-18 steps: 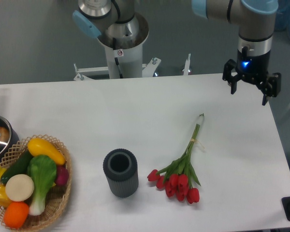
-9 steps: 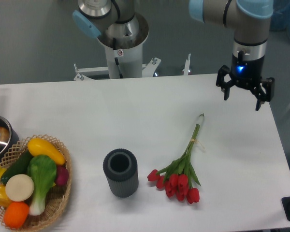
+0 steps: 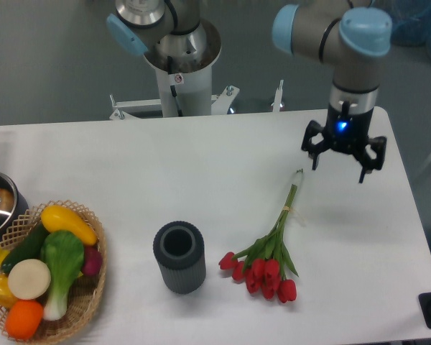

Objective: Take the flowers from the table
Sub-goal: 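Move the open gripper over the tulip stems and lower toward them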

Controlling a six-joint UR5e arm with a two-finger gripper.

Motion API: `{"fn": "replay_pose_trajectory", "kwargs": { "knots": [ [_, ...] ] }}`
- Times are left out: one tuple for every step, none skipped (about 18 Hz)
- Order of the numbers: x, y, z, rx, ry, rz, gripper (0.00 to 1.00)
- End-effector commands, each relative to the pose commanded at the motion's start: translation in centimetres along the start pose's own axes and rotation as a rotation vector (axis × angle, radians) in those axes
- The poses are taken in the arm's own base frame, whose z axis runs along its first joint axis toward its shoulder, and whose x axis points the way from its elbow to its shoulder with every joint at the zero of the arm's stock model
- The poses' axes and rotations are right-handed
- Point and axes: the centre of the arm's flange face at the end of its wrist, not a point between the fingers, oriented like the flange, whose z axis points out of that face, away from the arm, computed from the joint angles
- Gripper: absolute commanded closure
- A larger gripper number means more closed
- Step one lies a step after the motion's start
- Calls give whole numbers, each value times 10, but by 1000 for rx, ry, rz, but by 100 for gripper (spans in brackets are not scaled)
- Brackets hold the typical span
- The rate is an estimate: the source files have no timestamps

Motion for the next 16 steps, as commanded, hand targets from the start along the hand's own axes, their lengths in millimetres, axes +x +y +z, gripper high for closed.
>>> {"fn": "replay_pose_trajectory", "kwargs": {
  "knots": [
    [0, 1, 8, -4, 12, -1, 0],
    [5, -4, 16, -6, 24, 9, 0],
    [10, -5, 20, -5, 32, 10, 0],
    [14, -2, 28, -6, 49, 5, 0],
    [17, 0, 36, 7, 63, 1, 0],
    [22, 3, 43, 29, 78, -3, 0],
    [27, 4, 49, 54, 92, -6, 0],
    [30, 6, 54, 63, 103, -10, 0],
    [30, 7, 59, 60, 111, -15, 0],
    [32, 8, 65, 55, 122, -15, 0],
    [32, 9, 71, 50, 131, -16, 0],
    [32, 9, 73, 49, 135, -17, 0],
    [32, 9, 74, 50, 135, -17, 0],
    [31, 10, 77, 47, 140, -17, 0],
    [31, 10, 80, 45, 145, -17, 0],
    [31, 10, 82, 44, 148, -16, 0]
  ]
}}
